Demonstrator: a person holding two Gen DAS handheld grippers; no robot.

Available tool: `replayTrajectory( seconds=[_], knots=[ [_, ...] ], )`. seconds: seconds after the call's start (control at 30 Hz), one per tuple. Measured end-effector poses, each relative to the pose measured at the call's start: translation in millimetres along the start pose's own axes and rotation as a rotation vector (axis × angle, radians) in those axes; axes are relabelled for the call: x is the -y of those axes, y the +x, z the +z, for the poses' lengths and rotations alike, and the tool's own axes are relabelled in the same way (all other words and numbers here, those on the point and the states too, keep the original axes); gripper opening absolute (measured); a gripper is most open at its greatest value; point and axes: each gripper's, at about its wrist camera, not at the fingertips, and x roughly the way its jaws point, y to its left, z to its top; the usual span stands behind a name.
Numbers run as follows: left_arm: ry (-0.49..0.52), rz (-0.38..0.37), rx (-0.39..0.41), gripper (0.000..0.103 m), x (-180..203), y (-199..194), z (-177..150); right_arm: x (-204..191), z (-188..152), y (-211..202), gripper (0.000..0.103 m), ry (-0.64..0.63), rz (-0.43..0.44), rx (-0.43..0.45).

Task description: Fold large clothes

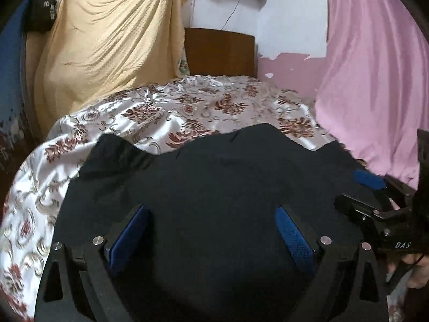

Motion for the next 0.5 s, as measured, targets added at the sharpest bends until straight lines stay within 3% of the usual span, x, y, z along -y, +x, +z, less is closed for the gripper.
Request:
replayTrajectory(
  seconds=[0.13, 0.23, 0.37, 0.5],
  knots=[
    [0.008, 0.106, -0.038, 0.099, -10.5, 24.6, 14.2, 8.7, 16.8, 26.1, 0.089, -0.019, -0.077, -0.046],
    [-0.005, 0.134, -0.056, 0.103, -22.3, 37.4, 16.7, 19.0, 27.1, 45.2, 0.089, -0.040, -0.133, -0.080],
    [-0.061, 0.125, -0.080, 0.103, -41.0, 49.9, 16.8, 34.4, 33.4, 63.7, 0.089, -0.022, -0.153, -0.114],
    [-0.093, 0.058, -0.143, 0.103, -51.2, 71.7, 15.0, 47.6, 28.0, 79.2, 0.090, 0.037, -0.118, -0.145]
  ],
)
